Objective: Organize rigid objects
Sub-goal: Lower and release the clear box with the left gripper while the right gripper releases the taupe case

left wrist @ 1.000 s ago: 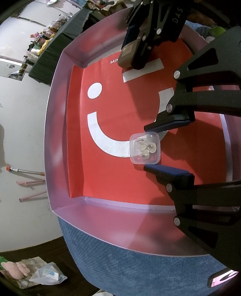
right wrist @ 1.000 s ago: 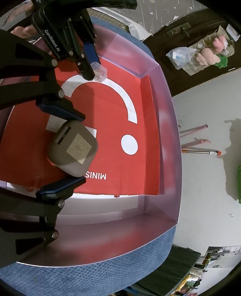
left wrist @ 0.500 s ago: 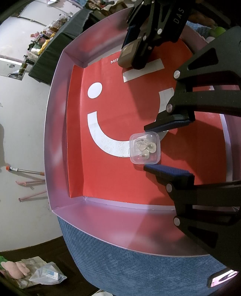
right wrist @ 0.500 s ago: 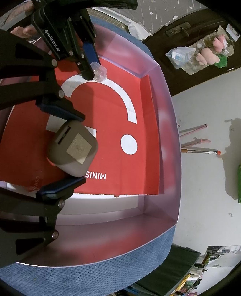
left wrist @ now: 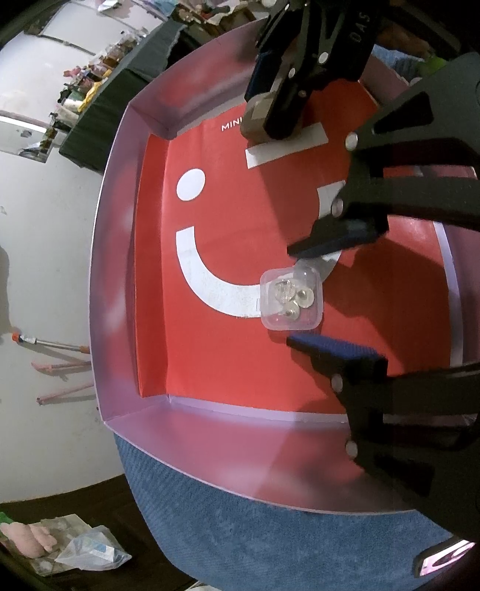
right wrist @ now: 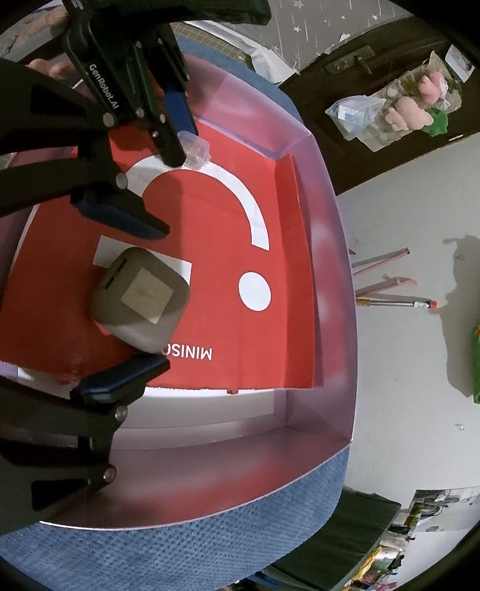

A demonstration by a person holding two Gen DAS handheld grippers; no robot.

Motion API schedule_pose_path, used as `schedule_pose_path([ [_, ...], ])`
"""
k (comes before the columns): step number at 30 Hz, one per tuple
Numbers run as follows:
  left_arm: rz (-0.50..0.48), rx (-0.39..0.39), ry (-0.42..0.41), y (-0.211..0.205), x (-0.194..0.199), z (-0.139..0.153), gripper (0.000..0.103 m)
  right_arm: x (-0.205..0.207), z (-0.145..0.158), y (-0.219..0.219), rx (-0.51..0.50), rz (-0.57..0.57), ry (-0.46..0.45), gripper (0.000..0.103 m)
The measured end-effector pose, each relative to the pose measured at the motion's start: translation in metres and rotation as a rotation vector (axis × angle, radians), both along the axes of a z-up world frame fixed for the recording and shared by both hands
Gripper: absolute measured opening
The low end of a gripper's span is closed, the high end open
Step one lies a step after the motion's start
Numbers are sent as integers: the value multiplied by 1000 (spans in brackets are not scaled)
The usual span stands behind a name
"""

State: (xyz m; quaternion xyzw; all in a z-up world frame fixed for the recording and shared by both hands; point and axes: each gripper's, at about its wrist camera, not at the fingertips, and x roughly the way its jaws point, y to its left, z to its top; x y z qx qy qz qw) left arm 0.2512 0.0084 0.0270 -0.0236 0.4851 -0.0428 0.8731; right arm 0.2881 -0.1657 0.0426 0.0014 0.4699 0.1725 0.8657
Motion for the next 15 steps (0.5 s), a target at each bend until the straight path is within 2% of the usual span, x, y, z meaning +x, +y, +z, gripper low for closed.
schedule_pose_path([
  [2,5,9,-16,0,-2,2,53,-1,3,0,4,0,-8,69],
  [5,4,19,-32,-1,-3,4,53,-5,8,0,14,0,-24,73],
  [12,-2,16,-33,-2,-4,6,54,-15,20,-6,47,0,-46,75],
  [14,-10,19,-40,-2,-7,8,65,-19,24,-8,61,4,-54,78],
  [15,-13,18,-45,-3,-8,9,65,-21,26,-8,67,5,-58,79],
])
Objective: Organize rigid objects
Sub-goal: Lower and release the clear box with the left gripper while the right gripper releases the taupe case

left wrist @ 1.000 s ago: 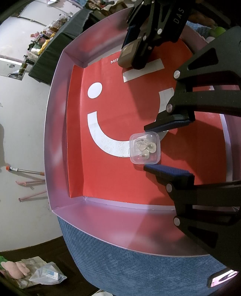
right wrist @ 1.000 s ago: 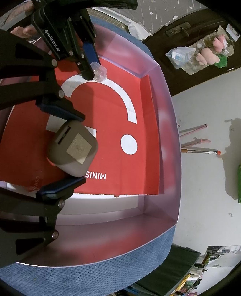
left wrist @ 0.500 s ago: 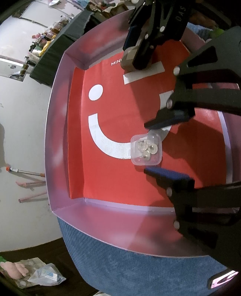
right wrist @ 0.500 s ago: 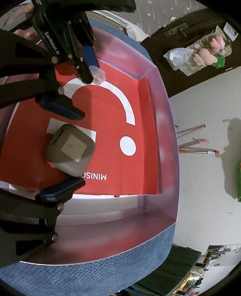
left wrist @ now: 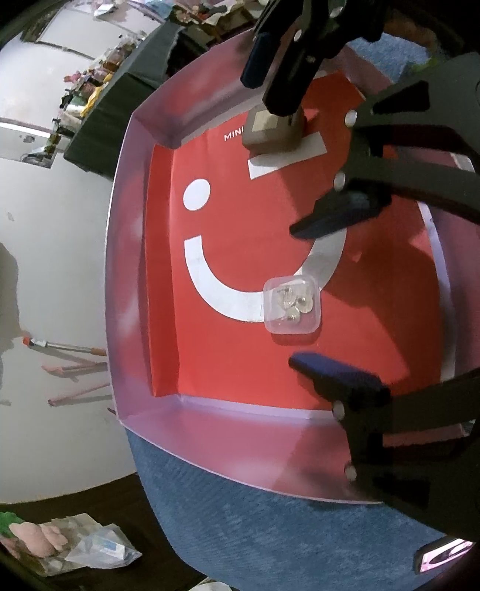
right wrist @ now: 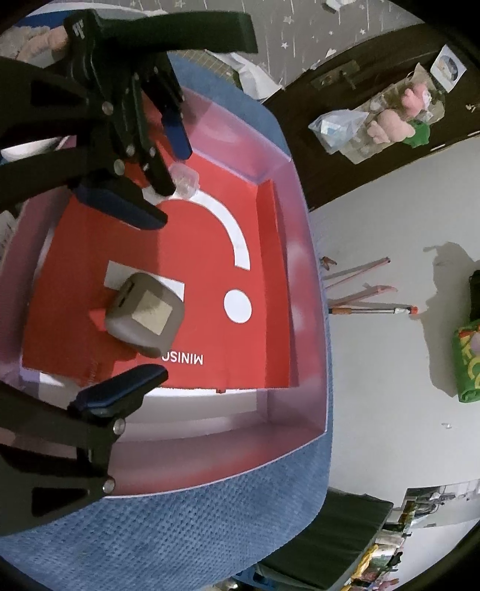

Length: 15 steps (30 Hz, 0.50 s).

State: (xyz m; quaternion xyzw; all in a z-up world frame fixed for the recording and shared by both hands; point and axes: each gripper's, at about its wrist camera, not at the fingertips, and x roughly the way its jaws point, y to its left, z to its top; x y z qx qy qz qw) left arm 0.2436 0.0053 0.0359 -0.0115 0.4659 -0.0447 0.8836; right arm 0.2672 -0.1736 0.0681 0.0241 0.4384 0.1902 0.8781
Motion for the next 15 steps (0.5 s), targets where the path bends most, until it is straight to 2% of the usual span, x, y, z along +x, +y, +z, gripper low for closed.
schedule_pose_path([
  [6,-4,32,-28,-4,-6,8,67,-16,14,-4,33,6,-38,87],
  [8,-3,34,-36,-4,-9,10,67,-23,21,-6,42,0,-58,97],
  [12,0,35,-52,-4,-15,16,68,-32,35,-10,61,-8,-92,101],
  [15,6,32,-69,-4,-19,22,79,-39,41,-11,70,-5,-111,103],
])
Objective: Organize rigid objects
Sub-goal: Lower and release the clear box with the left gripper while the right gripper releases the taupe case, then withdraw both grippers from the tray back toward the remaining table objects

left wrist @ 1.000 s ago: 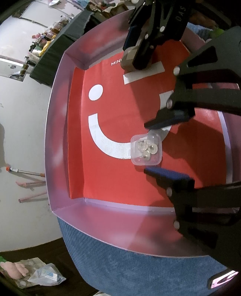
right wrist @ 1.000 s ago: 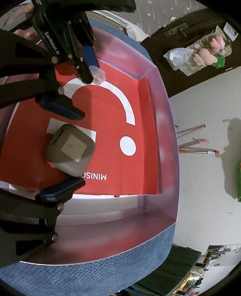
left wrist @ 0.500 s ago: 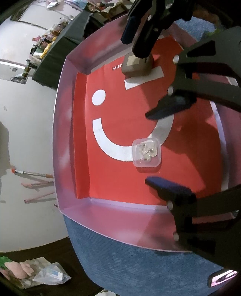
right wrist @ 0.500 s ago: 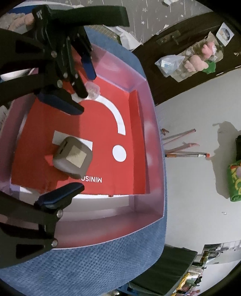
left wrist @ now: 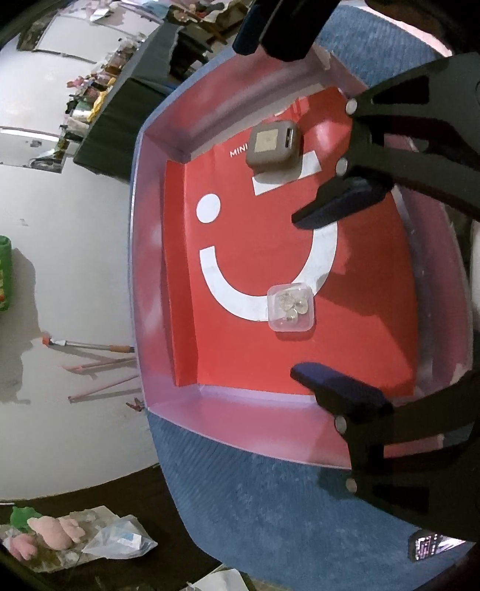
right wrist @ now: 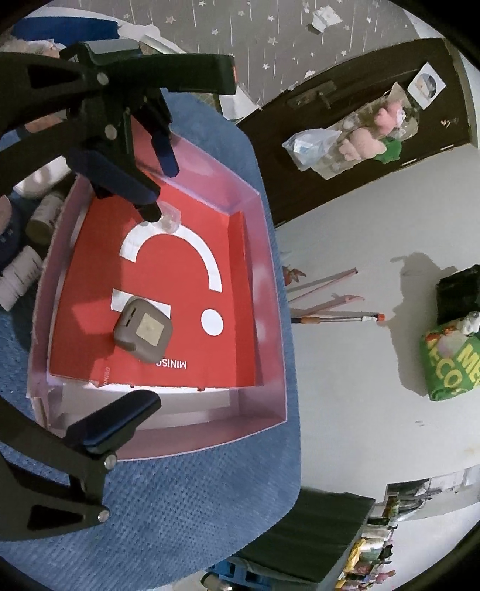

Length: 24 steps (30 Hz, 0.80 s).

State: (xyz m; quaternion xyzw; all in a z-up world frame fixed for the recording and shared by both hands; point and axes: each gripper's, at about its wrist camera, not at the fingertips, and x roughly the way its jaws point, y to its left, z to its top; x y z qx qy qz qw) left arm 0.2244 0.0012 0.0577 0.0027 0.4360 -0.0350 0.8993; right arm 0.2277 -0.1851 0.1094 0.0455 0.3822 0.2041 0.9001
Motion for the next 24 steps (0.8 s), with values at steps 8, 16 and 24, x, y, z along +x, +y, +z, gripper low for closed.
schedule_pose_path([
  [8,-3,35,-44,-4,-14,12,80,-17,7,1,24,13,-34,103],
  [16,19,22,-66,-3,-25,18,80,-34,13,-4,51,13,-65,103],
  [24,28,18,-91,-2,-38,24,80,-50,19,-3,46,14,-102,103],
])
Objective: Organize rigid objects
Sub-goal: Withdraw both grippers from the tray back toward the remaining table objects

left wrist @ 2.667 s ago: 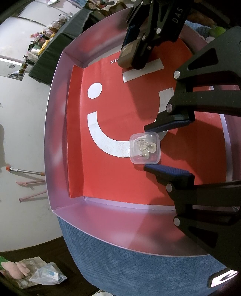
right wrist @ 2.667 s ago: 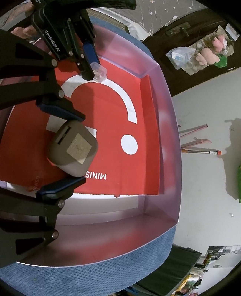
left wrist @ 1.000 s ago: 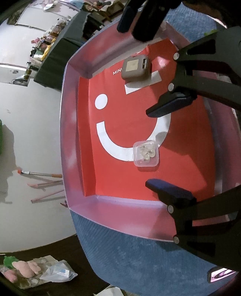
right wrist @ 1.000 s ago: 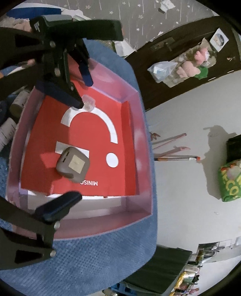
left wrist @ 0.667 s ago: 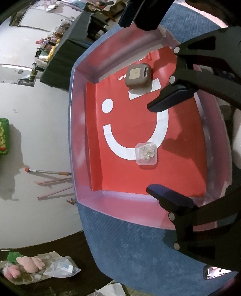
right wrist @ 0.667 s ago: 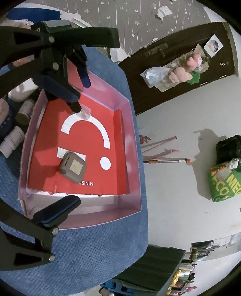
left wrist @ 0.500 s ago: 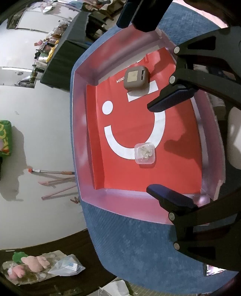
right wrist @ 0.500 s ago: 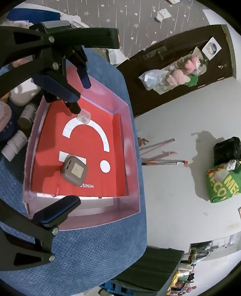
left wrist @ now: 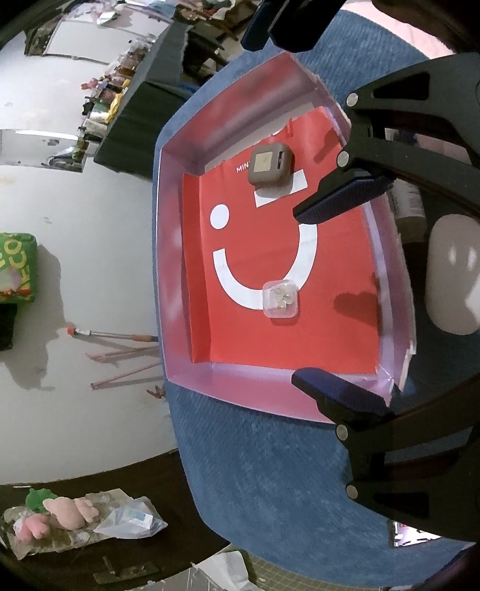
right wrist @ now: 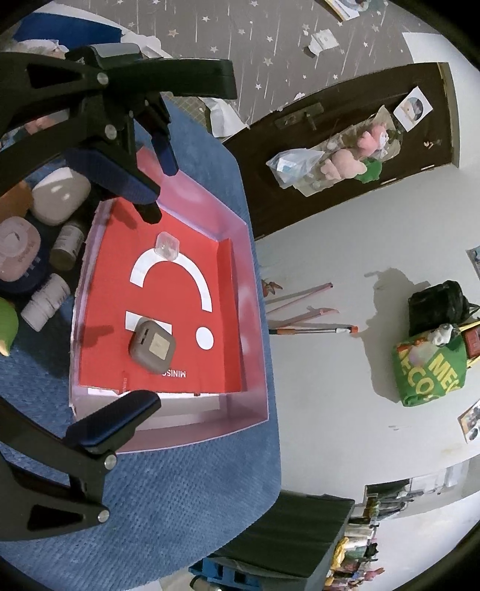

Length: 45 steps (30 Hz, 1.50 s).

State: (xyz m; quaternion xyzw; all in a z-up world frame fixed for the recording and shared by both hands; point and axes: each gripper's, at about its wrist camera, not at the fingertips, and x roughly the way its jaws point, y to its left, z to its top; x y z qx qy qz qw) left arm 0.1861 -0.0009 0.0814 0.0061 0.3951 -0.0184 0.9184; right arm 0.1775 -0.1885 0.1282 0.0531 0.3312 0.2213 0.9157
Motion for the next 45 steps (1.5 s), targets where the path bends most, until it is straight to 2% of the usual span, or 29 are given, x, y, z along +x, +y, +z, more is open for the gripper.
schedule_pose_path([
  [15,13,-17,-39,5,-31,9,80,-34,-3,1,-2,3,-69,103],
  [21,33,4,-57,7,-47,8,80,-47,-8,0,-19,-5,-80,103],
  [35,55,-26,-40,17,-71,-3,80,-74,-18,5,-88,-6,-119,103],
  [45,25,-40,-43,15,-98,-4,80,-90,-27,0,-119,-17,-119,103],
])
